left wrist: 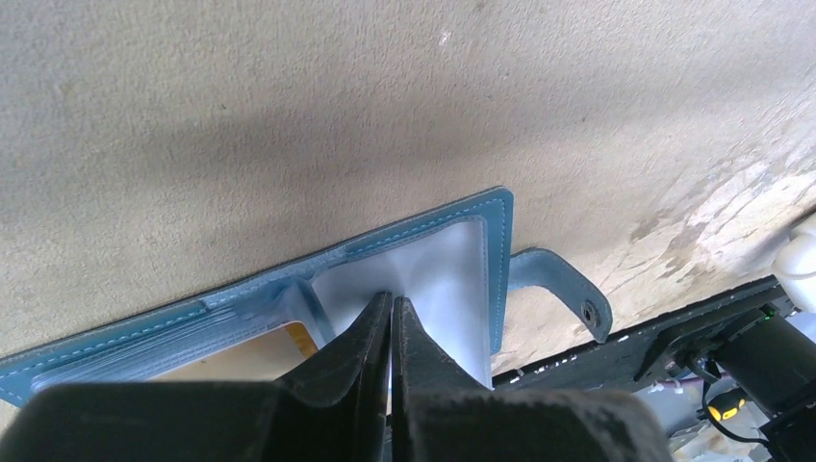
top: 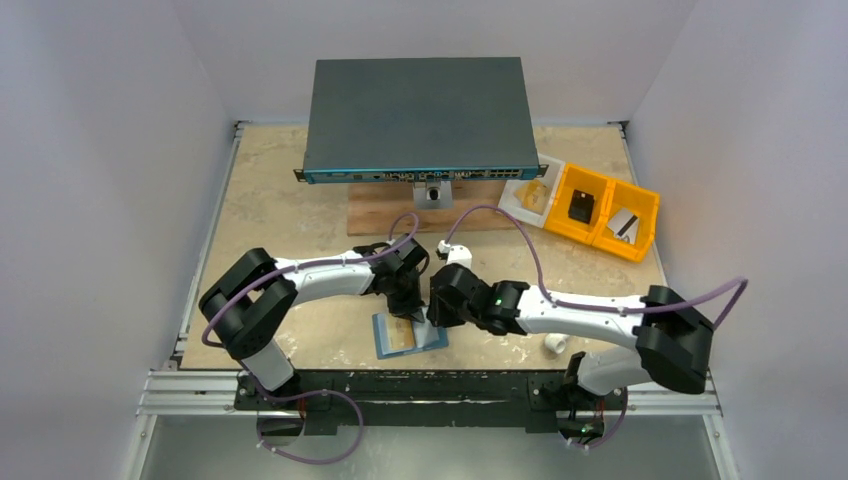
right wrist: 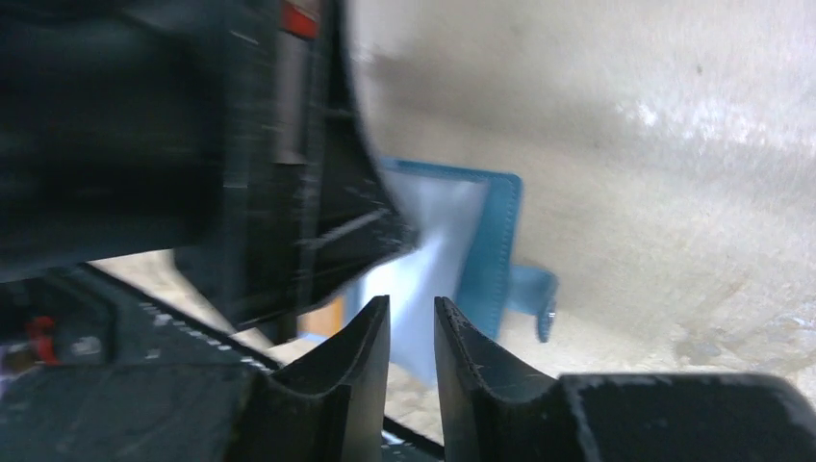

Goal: Take the credit cards out of the card holder
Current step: Remove the credit card from the card holder.

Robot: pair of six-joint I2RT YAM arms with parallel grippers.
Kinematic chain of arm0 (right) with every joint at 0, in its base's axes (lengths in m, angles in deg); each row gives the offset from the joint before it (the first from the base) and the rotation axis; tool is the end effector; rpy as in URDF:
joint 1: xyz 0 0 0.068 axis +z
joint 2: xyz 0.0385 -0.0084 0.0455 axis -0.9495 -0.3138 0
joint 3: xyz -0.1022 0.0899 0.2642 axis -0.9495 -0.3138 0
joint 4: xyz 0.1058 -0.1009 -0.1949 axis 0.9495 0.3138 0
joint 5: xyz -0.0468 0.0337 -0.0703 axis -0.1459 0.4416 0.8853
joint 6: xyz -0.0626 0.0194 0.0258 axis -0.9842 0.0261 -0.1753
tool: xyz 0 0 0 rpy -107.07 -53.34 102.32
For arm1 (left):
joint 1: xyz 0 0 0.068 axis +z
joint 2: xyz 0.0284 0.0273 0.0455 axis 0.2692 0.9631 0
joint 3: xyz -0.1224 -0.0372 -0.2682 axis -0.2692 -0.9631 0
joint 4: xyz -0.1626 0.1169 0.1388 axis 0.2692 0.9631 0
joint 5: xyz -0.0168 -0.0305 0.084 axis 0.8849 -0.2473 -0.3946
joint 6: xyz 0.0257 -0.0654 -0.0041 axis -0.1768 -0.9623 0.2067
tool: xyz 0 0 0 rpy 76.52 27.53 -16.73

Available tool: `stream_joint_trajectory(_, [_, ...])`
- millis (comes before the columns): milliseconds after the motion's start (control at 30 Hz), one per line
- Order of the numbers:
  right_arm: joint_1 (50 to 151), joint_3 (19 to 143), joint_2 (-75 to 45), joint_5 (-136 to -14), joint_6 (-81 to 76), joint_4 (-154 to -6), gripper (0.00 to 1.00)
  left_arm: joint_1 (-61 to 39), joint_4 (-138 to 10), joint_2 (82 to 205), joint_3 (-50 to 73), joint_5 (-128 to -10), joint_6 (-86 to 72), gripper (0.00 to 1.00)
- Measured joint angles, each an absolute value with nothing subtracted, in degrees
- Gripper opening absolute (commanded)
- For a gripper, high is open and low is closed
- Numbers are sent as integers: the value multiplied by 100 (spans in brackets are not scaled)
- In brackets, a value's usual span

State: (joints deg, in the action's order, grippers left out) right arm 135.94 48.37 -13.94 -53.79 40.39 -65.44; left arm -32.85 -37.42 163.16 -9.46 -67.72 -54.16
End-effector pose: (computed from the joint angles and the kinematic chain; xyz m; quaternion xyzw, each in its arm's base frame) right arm 0.1280 0.2331 0.2074 -0.0782 0.9371 0.2052 0.2712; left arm 0.1906 -0.2291 0.1663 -0.0711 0.9767 -0.1971 0.0469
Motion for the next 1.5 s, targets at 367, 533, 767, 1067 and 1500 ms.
stream_joint_trajectory(367, [13519, 4666, -1324, -5972, 4093, -7250, 18, -3272, -3702, 16314, -946, -6770, -5456, 4])
stream_joint_trajectory(533, [13399, 4133, -1534, -6525, 4270, -8076, 16, -3274, -3707, 16312, -946, -6770, -5456, 4])
stream_joint_trajectory(767, [13233, 3755, -1731, -6900, 4485, -8891, 17, -3285, -3608, 16189, -946, -6833, -5344, 11])
stream_joint_trajectory(1067, [12995, 3289, -1877, -7346, 4775, -9739, 21, -3285, -2848, 14932, -996, -7325, -5095, 14])
stream_joint_trajectory(1500, [12958, 3263, -2153, -7663, 4839, -10319, 26, -3241, -2472, 14541, -1925, -7681, -5156, 3])
